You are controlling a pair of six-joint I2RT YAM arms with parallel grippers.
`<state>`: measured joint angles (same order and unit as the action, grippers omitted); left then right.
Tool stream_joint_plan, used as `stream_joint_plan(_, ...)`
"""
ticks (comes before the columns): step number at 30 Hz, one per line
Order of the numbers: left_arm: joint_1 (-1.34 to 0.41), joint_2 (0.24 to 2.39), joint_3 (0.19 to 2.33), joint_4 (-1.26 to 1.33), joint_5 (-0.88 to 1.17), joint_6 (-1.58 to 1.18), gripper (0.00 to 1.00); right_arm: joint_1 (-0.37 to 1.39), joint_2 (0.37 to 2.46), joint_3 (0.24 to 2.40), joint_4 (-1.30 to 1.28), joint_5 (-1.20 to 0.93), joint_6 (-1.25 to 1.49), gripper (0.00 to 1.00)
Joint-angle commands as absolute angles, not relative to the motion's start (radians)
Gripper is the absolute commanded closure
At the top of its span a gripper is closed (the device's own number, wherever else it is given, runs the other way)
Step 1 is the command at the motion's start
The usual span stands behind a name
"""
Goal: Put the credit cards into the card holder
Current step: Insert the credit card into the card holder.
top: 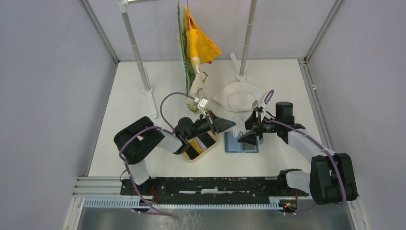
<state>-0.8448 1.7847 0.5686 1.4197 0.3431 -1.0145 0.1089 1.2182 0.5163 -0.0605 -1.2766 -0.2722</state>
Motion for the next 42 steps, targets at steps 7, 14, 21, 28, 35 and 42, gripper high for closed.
stream_joint_plan(7, -0.849, 1.751, 0.586, 1.48, 0.359, -1.009, 0.98, 0.143, 1.211, 0.642, -0.226, -1.464, -0.363, 0.37)
stream_joint_plan(14, -0.849, 1.747, 0.586, 1.489, 0.382, -1.008, 0.98, 0.144, 1.267, 0.695, -0.329, -1.462, -0.423, 0.7)
stream_joint_plan(21, -0.851, 1.734, 0.585, 1.496, 0.426, -0.983, 0.85, 0.152, 1.254, 0.685, -0.306, -1.448, -0.418, 1.0)
stream_joint_plan(28, -0.848, 1.662, 0.602, 1.358, 0.537, -0.867, 0.69, 0.175, 1.217, 0.657, -0.271, -1.42, -0.424, 1.0)
stream_joint_plan(35, -0.848, 1.594, 0.638, 1.165, 0.59, -0.751, 0.71, 0.203, 1.221, 0.669, -0.319, -1.381, -0.474, 1.0)
stream_joint_plan(42, -0.848, 1.514, 0.677, 0.901, 0.597, -0.602, 0.83, 0.225, 1.243, 0.709, -0.444, -1.335, -0.597, 1.0)
